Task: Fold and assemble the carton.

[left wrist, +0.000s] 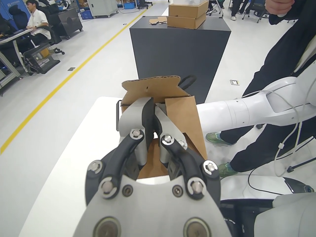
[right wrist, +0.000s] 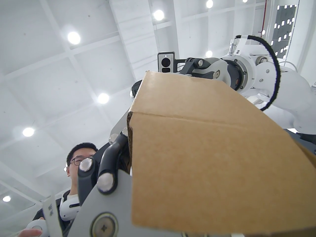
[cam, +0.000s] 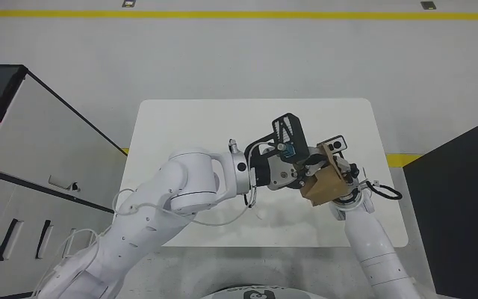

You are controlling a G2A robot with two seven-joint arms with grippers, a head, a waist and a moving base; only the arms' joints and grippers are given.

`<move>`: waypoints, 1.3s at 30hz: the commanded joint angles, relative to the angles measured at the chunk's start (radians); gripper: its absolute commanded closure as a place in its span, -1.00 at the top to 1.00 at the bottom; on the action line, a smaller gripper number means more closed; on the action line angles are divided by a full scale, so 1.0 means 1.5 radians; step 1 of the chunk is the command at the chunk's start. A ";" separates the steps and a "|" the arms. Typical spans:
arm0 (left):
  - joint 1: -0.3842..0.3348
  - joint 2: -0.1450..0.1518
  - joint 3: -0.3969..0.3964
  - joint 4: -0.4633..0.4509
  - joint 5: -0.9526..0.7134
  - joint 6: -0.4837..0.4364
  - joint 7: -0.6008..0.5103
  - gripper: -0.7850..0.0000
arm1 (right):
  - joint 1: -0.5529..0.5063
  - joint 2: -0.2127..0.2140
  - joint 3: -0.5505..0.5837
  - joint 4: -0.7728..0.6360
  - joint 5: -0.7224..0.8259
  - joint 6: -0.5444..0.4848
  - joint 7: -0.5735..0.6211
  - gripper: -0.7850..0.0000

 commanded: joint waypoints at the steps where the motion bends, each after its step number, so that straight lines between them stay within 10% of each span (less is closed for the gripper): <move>1: 0.000 0.001 -0.006 -0.002 0.005 0.003 0.000 -1.00 | 0.000 0.001 -0.001 0.002 0.000 -0.001 0.000 -1.00; 39: 0.018 0.001 -0.026 -0.010 0.013 0.005 0.011 -1.00 | 0.007 0.014 -0.017 -0.003 0.022 -0.009 0.000 -1.00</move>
